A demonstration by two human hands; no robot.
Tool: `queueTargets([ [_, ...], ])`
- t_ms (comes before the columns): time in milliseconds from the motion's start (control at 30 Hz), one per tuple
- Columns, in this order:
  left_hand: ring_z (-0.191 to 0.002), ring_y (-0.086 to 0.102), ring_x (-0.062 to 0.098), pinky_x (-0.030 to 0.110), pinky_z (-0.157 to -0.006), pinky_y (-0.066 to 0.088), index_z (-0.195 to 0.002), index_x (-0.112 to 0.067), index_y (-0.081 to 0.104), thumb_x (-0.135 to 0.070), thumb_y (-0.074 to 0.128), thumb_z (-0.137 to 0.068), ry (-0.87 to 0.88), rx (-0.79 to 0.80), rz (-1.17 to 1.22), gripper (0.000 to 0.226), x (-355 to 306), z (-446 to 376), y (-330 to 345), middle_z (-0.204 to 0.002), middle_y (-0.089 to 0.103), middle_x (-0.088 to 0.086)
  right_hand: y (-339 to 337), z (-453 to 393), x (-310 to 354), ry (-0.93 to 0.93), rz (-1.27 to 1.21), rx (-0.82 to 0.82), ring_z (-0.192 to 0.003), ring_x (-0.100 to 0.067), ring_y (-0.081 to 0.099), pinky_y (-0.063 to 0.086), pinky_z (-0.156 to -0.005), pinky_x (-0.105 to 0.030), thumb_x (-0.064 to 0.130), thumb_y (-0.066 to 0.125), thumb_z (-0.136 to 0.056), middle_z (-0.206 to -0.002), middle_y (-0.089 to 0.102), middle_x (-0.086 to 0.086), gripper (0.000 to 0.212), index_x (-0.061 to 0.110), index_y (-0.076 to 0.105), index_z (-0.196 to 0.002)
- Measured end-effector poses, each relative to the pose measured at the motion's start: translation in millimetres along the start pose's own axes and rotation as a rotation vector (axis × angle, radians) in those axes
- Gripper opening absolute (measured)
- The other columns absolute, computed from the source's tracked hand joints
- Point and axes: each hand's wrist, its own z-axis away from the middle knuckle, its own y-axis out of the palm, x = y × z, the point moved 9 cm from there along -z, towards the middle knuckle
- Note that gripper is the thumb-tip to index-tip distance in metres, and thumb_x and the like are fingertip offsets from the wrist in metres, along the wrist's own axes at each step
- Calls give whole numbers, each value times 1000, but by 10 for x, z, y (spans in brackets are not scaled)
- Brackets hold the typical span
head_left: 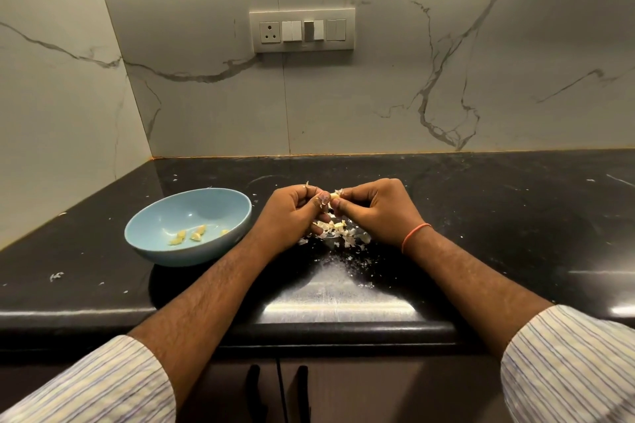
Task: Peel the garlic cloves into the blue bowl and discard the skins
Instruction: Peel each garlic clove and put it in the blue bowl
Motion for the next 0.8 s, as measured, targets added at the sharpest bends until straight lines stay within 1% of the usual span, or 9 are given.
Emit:
queueTargets([
  [100,-76,76,22,27,-63,64,-102,-12,72,-16,59,-107,16,-11,-30,15,2,-12,-9,-80,77,5,-27,12,86,-63,64,-66,-86,2,76,62,-79,-19,25,83,-91,-97,81,1,18,15,84,-106],
  [167,-70,73,20,25,-61,62,-100,-13,71,-17,59,-108,33,-21,-48,16,-16,-16,-19,-80,77,6,-42,22,148,-103,104,-114,-84,1,76,63,-76,-21,27,82,-91,-96,81,2,17,17,84,-105],
  [300,-61,68,15,22,-58,57,-99,-13,70,-17,57,-109,72,-50,-55,16,-62,-4,-46,-80,77,5,-46,42,269,-157,179,-183,-78,1,75,57,-69,-15,29,80,-92,-92,82,6,13,21,85,-100],
  [433,-61,67,16,26,-60,59,-103,-11,69,-20,57,-109,55,-63,-34,16,-37,0,-55,-79,77,5,-34,24,234,-142,191,-163,-62,0,68,51,-60,-16,32,79,-93,-76,79,10,12,23,86,-95],
  [533,-66,70,21,39,-68,63,-107,-11,69,-21,57,-109,-6,-81,-11,16,34,-22,-79,-80,78,6,-44,-2,122,-90,43,-122,-82,0,76,63,-77,-25,24,85,-88,-94,82,4,20,16,84,-107],
  [600,-69,72,27,44,-72,64,-109,-11,69,-21,57,-109,-21,-75,-3,16,53,-27,-71,-82,78,8,-49,-13,68,-51,-74,-107,-93,-3,77,65,-87,-32,18,87,-86,-103,81,1,28,13,82,-112],
  [667,-73,74,32,46,-73,64,-109,-9,69,-19,58,-108,-24,-71,4,15,53,-31,-57,-84,78,11,-43,-18,57,-27,-158,-97,-94,-6,78,65,-89,-34,16,89,-84,-102,82,1,28,13,82,-111],
  [767,-73,76,19,39,-67,65,-107,-12,69,-18,63,-106,-13,-74,-10,9,51,-26,-55,-86,77,10,-44,-22,68,-16,-242,-81,-92,-11,79,65,-86,-37,18,90,-81,-99,82,2,28,13,83,-108],
  [800,-76,78,21,41,-68,65,-105,-13,69,-19,66,-104,-9,-77,-14,7,59,-29,-59,-87,77,9,-43,-22,60,-6,-263,-73,-92,-12,79,65,-86,-37,19,91,-81,-98,82,3,28,13,83,-107],
])
